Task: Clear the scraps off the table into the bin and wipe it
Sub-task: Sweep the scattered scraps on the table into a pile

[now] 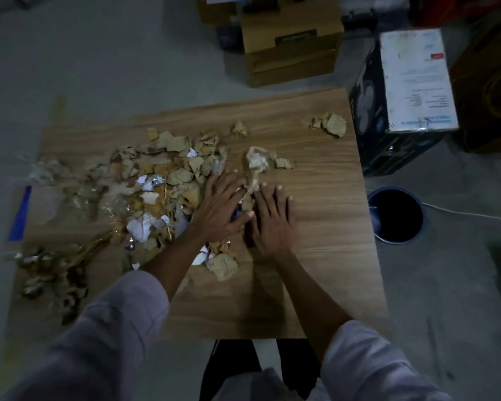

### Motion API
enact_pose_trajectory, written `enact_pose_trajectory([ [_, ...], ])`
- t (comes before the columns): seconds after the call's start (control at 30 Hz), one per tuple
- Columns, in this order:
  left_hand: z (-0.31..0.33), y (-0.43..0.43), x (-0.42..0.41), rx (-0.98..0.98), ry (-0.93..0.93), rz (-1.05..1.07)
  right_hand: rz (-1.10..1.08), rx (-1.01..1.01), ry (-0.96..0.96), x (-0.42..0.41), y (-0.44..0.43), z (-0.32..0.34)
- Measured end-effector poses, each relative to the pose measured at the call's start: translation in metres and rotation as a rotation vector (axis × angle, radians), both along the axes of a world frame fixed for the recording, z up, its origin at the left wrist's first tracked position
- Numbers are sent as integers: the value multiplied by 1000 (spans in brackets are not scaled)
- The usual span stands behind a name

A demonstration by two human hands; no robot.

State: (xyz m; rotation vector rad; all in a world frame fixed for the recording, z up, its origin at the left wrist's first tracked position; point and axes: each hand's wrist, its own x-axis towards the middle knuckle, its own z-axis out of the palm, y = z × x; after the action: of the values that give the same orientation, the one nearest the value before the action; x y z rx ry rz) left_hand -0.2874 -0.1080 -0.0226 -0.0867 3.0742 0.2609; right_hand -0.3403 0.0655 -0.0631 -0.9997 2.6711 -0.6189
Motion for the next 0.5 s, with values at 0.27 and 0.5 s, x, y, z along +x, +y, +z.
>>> enact_pose_trajectory([
  [0.27,35,27,-59,197,265,202,-293,-504,-257,-48,33,36],
  [0.5,7,50,-176,303,4,171,-440,-346,-72,-165,6,27],
])
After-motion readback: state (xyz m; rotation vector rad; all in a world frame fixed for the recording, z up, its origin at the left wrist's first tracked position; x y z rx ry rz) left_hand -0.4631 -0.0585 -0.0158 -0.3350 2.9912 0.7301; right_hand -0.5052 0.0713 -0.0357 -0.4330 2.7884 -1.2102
